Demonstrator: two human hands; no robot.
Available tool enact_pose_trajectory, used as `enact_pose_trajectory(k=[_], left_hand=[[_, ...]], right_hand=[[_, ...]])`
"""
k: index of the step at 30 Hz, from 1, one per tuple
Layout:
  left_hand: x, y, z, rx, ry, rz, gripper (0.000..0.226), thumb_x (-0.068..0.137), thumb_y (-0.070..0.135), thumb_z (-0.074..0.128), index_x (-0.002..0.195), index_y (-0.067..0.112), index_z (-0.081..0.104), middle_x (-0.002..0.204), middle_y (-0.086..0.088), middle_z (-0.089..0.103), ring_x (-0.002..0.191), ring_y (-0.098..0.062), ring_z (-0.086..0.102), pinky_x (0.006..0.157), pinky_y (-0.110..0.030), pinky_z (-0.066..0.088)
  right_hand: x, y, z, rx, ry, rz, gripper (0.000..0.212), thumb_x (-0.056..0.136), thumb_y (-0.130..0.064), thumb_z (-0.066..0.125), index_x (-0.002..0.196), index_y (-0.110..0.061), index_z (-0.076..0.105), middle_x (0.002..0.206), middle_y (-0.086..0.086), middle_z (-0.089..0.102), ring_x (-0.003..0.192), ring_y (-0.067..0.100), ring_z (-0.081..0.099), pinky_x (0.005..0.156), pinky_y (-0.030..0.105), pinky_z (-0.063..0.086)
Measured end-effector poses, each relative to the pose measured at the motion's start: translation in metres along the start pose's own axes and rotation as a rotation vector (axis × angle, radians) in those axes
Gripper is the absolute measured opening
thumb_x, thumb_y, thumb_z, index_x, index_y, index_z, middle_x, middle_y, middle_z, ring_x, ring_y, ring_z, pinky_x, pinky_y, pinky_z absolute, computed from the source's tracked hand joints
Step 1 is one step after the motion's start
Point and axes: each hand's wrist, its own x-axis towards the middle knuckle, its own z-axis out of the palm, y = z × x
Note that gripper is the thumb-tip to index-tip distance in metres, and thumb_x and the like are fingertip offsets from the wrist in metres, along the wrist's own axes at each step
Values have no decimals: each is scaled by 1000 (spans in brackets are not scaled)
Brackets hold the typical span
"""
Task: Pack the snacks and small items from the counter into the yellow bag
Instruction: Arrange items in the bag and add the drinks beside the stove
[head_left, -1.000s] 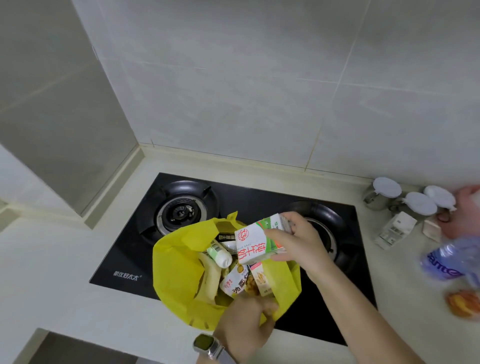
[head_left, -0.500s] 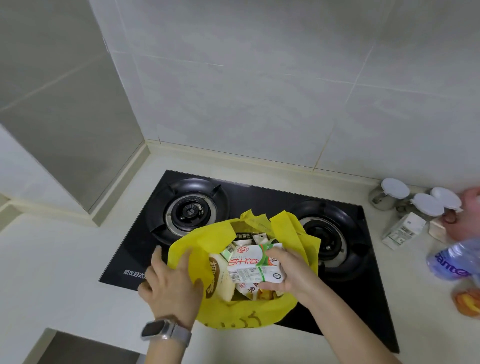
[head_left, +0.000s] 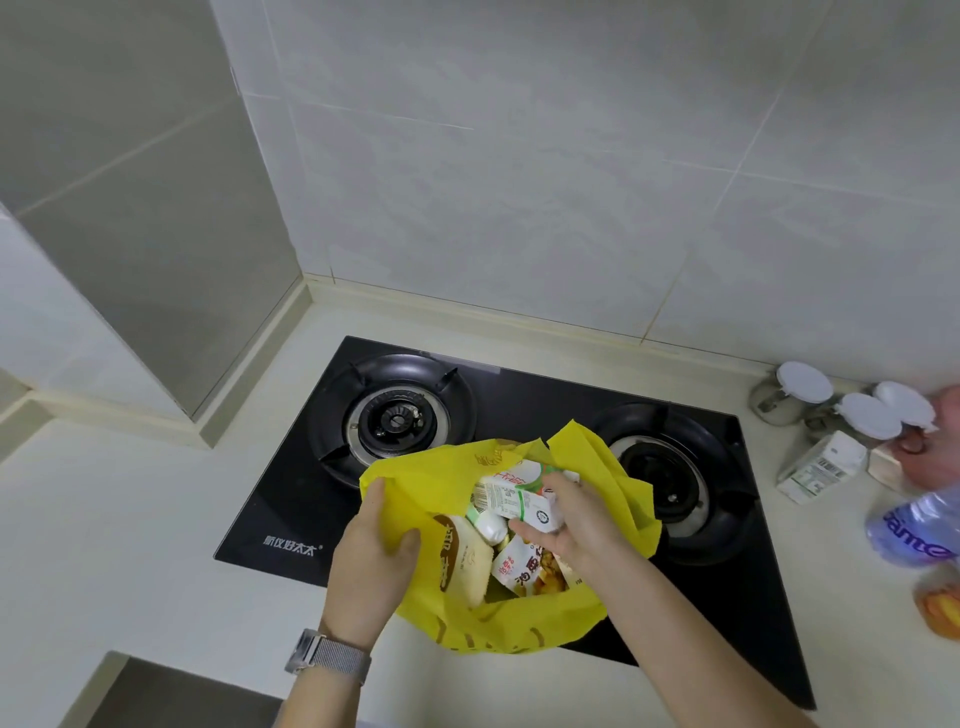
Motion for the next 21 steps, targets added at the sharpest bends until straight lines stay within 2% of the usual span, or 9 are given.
enact_pose_trajectory(k=[2, 5, 8, 10, 13, 15, 17, 19, 21], left_hand=[[-2, -1, -2, -1, -2, 11, 68, 91, 23, 55, 147, 17, 18, 144, -11, 42, 125, -31, 46, 95, -35, 41], [-5, -1, -3, -50, -15, 23, 72, 88, 29, 59, 147, 18, 19, 147, -6, 39, 130, -28, 43, 99, -32, 39], [-7, -2, -1, -66, -18, 52, 75, 86, 29, 62, 147, 19, 18, 146, -4, 40, 130, -26, 42, 99, -30, 38], [-6, -3, 0, -62, -18, 67, 75, 87, 28, 61, 147, 20, 17, 146, -4, 40, 130, -26, 43, 98, -29, 38], [-6, -5, 0, -56, -7, 98, 74, 88, 24, 60, 147, 21, 17, 142, -5, 46, 126, -27, 46, 95, -27, 39], [-4, -6, 0, -48, 1, 109, 74, 88, 22, 60, 147, 21, 16, 139, -6, 49, 123, -27, 49, 92, -26, 39], [-4, -8, 0, -37, 4, 109, 74, 88, 21, 60, 147, 21, 15, 138, -7, 49, 122, -28, 50, 92, -27, 40], [-3, -10, -1, -36, 8, 105, 75, 88, 19, 60, 147, 21, 15, 138, -8, 49, 122, -29, 50, 93, -29, 41], [-3, -12, -2, -26, 10, 101, 74, 88, 18, 60, 147, 21, 15, 138, -10, 50, 122, -31, 50, 93, -31, 41]], right_hand=[[7, 6, 8, 47, 17, -29, 33, 85, -8, 61, 117, -3, 54, 118, 22, 60, 103, 36, 62, 60, 41, 60], [12, 16, 18, 66, 26, -67, 36, 89, -6, 58, 122, -12, 46, 119, 17, 54, 106, 36, 58, 63, 43, 61], [10, 26, 22, -52, -56, -39, 48, 88, -4, 59, 126, -25, 38, 122, 14, 48, 107, 38, 58, 62, 38, 61], [7, 30, 21, -164, -134, -23, 53, 86, -4, 63, 127, -24, 36, 126, 12, 52, 104, 35, 63, 62, 30, 60], [4, 33, 19, -316, -186, -97, 57, 85, -8, 65, 130, -27, 35, 117, 4, 58, 102, 27, 66, 64, 22, 58], [9, 39, 16, -609, -98, -268, 72, 83, -19, 66, 142, -30, 26, 126, 0, 49, 116, 25, 57, 82, 31, 56], [15, 48, 12, -986, 45, -480, 75, 84, -30, 62, 144, -39, 18, 146, -1, 27, 131, 24, 40, 101, 39, 44], [15, 53, 7, -1185, 101, -653, 61, 92, -29, 54, 142, -43, 22, 153, -2, 9, 134, 24, 36, 102, 41, 44], [14, 56, 2, -1341, 130, -731, 53, 97, -32, 45, 145, -38, 23, 155, -1, 8, 128, 24, 45, 97, 37, 49]])
